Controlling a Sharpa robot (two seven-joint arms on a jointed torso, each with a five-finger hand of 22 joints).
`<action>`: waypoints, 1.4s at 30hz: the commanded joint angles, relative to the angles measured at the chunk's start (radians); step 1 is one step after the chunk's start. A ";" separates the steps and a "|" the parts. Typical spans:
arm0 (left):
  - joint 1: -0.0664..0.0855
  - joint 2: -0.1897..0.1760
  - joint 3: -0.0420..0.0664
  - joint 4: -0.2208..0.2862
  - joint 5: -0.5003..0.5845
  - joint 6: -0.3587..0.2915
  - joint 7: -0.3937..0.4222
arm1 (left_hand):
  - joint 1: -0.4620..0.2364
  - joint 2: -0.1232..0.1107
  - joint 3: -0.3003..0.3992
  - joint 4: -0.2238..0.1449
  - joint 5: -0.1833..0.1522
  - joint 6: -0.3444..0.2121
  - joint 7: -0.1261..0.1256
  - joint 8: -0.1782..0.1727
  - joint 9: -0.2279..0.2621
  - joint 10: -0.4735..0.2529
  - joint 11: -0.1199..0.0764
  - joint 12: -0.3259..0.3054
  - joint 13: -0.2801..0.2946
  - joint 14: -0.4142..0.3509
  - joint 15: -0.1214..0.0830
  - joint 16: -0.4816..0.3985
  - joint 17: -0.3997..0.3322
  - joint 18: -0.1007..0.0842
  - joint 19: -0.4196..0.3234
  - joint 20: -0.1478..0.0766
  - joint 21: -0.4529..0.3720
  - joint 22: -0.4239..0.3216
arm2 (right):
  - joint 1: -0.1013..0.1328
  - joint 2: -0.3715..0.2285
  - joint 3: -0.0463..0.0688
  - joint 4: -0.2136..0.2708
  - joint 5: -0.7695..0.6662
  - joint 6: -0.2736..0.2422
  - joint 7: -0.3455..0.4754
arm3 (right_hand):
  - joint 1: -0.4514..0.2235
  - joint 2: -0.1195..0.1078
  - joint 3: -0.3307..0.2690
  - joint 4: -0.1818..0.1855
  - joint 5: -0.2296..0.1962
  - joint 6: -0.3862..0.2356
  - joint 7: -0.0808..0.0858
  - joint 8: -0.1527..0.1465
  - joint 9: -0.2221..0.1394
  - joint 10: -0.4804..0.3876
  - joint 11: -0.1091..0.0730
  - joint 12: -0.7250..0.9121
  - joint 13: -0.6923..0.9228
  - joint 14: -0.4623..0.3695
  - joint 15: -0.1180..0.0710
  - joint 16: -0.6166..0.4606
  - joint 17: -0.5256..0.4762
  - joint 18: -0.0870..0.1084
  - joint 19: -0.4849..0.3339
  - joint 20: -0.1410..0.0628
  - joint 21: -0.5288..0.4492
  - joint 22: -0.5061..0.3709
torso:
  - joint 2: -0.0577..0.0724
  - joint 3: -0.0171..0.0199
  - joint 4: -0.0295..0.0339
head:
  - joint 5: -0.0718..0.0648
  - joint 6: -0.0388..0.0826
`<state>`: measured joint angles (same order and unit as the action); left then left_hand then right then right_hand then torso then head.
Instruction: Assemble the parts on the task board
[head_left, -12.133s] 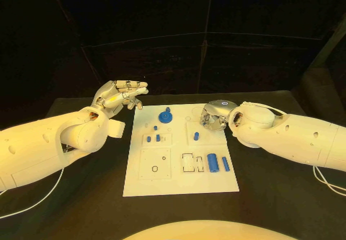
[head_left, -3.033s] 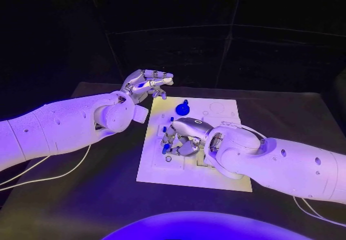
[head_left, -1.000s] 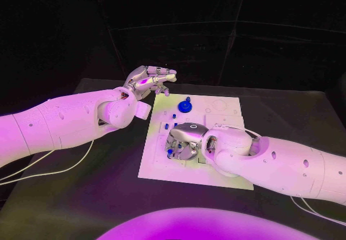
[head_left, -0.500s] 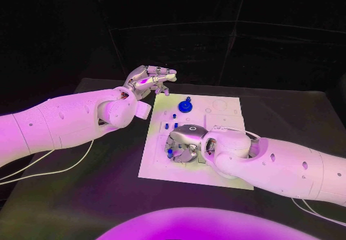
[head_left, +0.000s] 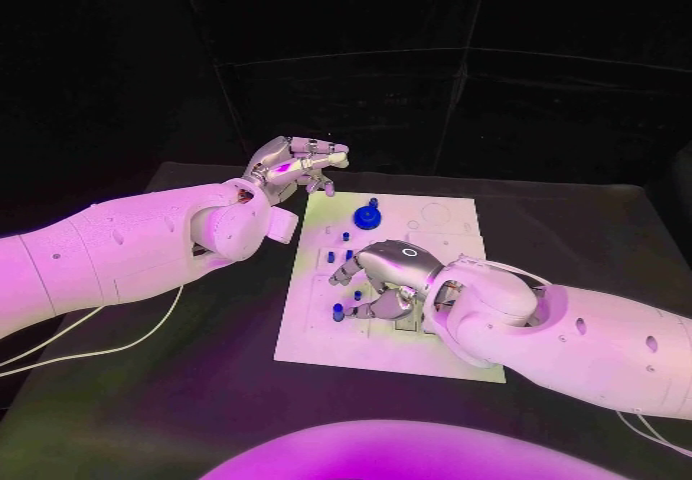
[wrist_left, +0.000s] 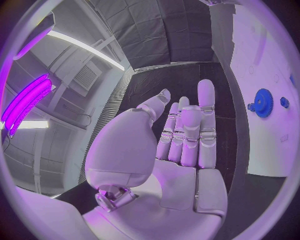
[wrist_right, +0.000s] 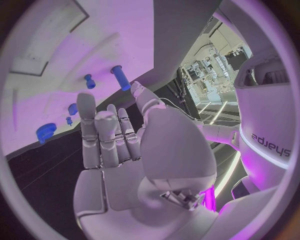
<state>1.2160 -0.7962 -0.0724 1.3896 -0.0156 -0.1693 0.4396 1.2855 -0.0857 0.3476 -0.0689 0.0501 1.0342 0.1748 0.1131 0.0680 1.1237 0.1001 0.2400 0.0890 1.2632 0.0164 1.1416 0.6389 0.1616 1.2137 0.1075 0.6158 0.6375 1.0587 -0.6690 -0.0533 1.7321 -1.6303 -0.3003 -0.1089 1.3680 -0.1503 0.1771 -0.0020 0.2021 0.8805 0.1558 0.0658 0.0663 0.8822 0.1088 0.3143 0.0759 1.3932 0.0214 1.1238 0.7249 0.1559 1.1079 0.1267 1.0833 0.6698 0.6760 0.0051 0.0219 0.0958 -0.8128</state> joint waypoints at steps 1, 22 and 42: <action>0.001 -0.002 0.001 0.001 0.003 0.005 -0.001 | 0.002 0.010 -0.004 0.001 -0.002 -0.005 0.001 0.000 -0.001 -0.007 0.000 0.003 0.001 -0.006 -0.001 -0.002 -0.001 0.020 -0.001 0.007 -0.004 -0.001 | 0.020 -0.053 0.003 0.037 0.091 -0.085 0.032 | 0.013 0.013 -0.023 0.008 0.008 0.013 0.007 0.006 0.004 0.016 -0.006 0.035 0.003 0.012 -0.006 0.007 0.010 0.008 0.022 -0.006 0.009 0.021 | -0.003 -0.0013 -0.0015 | -0.007 0.004; 0.001 -0.022 -0.002 0.026 0.003 0.008 0.001 | 0.001 0.010 -0.006 0.002 -0.002 -0.006 0.002 0.000 -0.001 -0.008 0.001 0.004 0.002 -0.006 0.000 -0.001 -0.001 0.020 0.000 0.007 -0.004 -0.001 | 0.058 -0.434 0.002 0.154 0.341 0.032 -0.275 | -0.120 0.029 -0.251 0.228 0.068 0.143 -0.066 0.204 0.062 0.492 -0.101 0.855 0.879 0.129 -0.084 0.324 0.541 -0.074 0.268 -0.080 0.297 0.490 | -0.010 -0.0063 -0.0363 | -0.144 0.031; 0.001 -0.028 -0.006 0.027 0.003 0.015 0.002 | 0.001 0.011 -0.006 0.002 -0.002 -0.006 0.002 0.000 -0.001 -0.008 0.001 0.004 0.002 -0.006 0.000 -0.001 -0.001 0.020 0.000 0.007 -0.004 -0.002 | 0.004 -0.417 -0.001 0.161 0.211 0.096 -0.383 | -0.147 0.037 -0.338 0.295 0.110 0.113 -0.072 0.296 0.094 0.490 -0.105 0.892 0.961 0.135 -0.086 0.348 0.596 -0.075 0.269 -0.081 0.301 0.499 | -0.011 -0.0075 -0.0415 | -0.153 0.022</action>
<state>1.2158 -0.8236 -0.0791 1.4158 -0.0153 -0.1677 0.4359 1.2855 -0.0857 0.3477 -0.0689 0.0501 1.0344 0.1747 0.1131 0.0682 1.1238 0.1001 0.2400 0.0897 1.2632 0.0164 1.1416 0.6391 0.1615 1.2137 0.1075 0.6158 0.6368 1.0629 -1.0870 -0.0551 1.8942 -1.3889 -0.2336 -0.4651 1.2283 -0.1127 -0.1552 0.2922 0.3055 0.9996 0.0821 0.3594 0.1590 1.3770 0.0036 1.2105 1.0372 1.4685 -0.0611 1.4733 1.3081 0.0846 1.3783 0.0465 1.3854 1.1697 0.6644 -0.0029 -0.0177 -0.0588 -0.7895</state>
